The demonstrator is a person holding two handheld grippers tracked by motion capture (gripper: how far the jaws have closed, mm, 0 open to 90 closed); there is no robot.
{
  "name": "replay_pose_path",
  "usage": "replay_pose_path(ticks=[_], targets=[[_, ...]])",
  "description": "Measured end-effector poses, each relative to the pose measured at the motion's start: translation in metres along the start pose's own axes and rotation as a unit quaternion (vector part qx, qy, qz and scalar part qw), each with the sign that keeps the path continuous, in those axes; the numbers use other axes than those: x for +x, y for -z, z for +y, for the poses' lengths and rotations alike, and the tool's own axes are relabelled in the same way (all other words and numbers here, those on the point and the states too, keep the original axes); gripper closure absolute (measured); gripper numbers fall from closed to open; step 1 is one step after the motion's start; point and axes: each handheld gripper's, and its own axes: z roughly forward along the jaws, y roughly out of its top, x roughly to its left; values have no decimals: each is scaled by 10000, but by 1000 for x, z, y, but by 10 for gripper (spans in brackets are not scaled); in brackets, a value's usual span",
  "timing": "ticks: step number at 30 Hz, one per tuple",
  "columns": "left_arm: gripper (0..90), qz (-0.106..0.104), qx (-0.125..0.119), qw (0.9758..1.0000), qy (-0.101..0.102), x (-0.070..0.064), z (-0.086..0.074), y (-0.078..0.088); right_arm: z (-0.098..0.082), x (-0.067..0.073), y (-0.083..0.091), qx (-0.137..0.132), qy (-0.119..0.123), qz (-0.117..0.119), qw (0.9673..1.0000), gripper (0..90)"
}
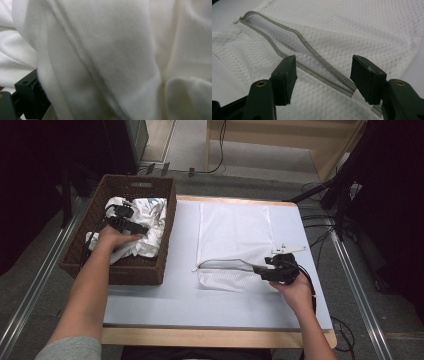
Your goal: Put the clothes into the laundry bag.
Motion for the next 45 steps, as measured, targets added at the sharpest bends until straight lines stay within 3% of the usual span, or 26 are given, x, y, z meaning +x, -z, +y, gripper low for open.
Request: replay_pose_path(ticks=[5,8,10,12,16,18,19,24,26,29,31,33,39,40,41,45], targets=[[1,103,-79,9998,136,-1,1,-2,0,-1,1,-12,4,-6,10000,387],[50,66,-95,9998,170,0,2,0,0,-2,0,-3,6,-11,10000,387],[193,42,-159,9998,71,0,2,2,0,-2,-1,2,-17,-4,10000,387],[228,-14,-199,9998,-60,-1,1,3,1,-2,-1,3,-8,-18,10000,387],[501,-190,-175,9993,-288,-4,2,8,1,-1,-1,13,-11,-14,10000,387],[583,-205,-95,9989,-402,-7,3,9,2,-2,-2,10,-17,-10,10000,387],[583,-236,-61,9987,-454,-8,4,11,2,-2,-2,10,-17,-10,10000,387],[677,-718,-29,9973,-126,1,5,20,2,-3,-1,-47,-46,-18,10000,389],[684,-708,-54,9973,-159,1,6,24,2,-4,0,-57,-87,-22,9999,389],[688,-968,-247,9950,-66,3,12,37,1,-6,1,-95,-143,-34,9998,389],[688,-965,-345,9946,-175,2,15,48,1,-7,1,-100,-125,-26,9999,390],[689,-1103,-494,9926,-96,5,18,62,0,-7,3,-127,-167,-34,9998,390],[687,-1130,-803,9903,-139,5,30,106,0,-5,4,-150,-143,-1,9998,392],[683,-1103,-906,9896,-199,3,34,122,0,-5,4,-164,-143,18,9998,393],[683,-1103,-906,9896,-199,3,34,122,0,-5,4,-164,-143,18,9998,393],[683,-1133,-901,9893,-196,2,41,149,0,-4,4,-169,-135,49,9998,397]])
